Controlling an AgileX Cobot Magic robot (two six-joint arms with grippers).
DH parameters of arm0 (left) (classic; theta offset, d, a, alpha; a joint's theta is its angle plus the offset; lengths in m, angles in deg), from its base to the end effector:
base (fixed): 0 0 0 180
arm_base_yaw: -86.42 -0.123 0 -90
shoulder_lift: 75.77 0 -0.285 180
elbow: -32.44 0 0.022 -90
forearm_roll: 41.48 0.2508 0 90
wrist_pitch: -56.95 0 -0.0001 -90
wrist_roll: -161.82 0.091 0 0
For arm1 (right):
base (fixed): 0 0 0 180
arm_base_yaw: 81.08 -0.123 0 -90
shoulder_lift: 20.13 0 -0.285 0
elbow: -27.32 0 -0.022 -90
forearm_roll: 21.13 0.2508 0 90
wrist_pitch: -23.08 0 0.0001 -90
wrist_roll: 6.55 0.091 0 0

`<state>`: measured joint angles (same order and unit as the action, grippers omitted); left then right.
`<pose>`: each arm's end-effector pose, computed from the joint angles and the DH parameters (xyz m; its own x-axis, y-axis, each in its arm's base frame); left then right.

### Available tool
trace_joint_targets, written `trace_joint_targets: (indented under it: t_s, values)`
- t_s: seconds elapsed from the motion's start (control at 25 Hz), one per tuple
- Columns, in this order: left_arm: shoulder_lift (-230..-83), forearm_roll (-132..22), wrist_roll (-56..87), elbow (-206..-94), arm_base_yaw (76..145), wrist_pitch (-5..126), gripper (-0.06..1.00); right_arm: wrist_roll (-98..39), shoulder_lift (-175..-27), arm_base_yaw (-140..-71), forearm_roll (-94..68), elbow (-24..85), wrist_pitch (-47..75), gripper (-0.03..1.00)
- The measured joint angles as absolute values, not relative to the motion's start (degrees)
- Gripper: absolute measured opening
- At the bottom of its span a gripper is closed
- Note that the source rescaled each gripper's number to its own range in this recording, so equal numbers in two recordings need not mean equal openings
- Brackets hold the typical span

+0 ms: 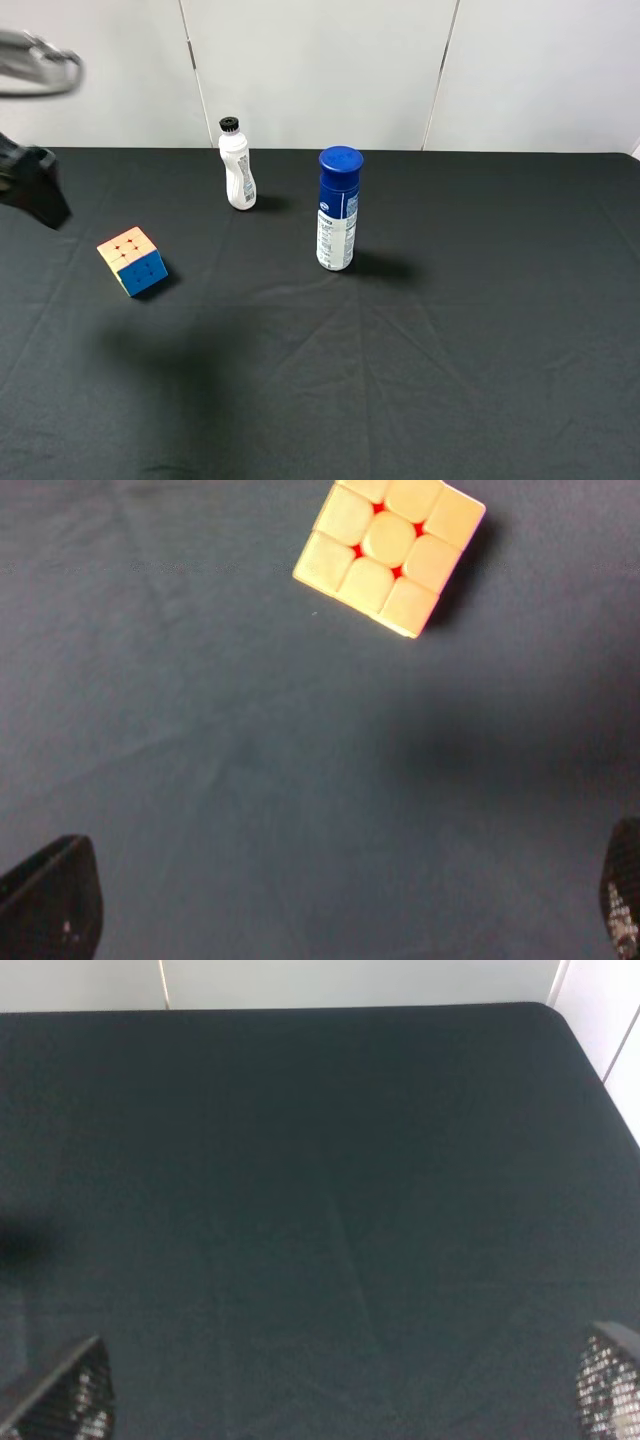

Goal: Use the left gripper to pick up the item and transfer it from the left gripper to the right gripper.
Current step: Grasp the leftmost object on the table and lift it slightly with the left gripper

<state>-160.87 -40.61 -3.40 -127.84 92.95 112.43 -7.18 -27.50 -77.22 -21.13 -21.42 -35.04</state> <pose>0.2528 -0.0278 0.2784 -0.8735 0.3651 -0.3221 0.3520 0.9306 0.1002 -0.0038 0.0003 0.2802 -0.4102 0.0167 -0.9119 0.0628 0.9980 -0.0100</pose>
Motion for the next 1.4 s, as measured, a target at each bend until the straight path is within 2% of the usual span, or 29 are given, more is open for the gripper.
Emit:
trace_joint_targets:
  t_s: [0.72,1.0,1.4]
  values:
    - [-183.7,-40.6,6.4,-127.9,96.2,99.7,1.0,-7.2,-27.5,-77.2,-21.1,-21.4,-35.1,1.0]
    - [-189.5,-37.9,6.9,-127.9,99.8,93.9,1.0,-7.2,-27.5,-77.2,-21.1,-21.4,-35.1,1.0]
    - [-193.6,-37.9,10.7,-127.8,100.0,88.8,1.0,-7.2,-27.5,-77.2,-21.1,-21.4,-35.0,1.0]
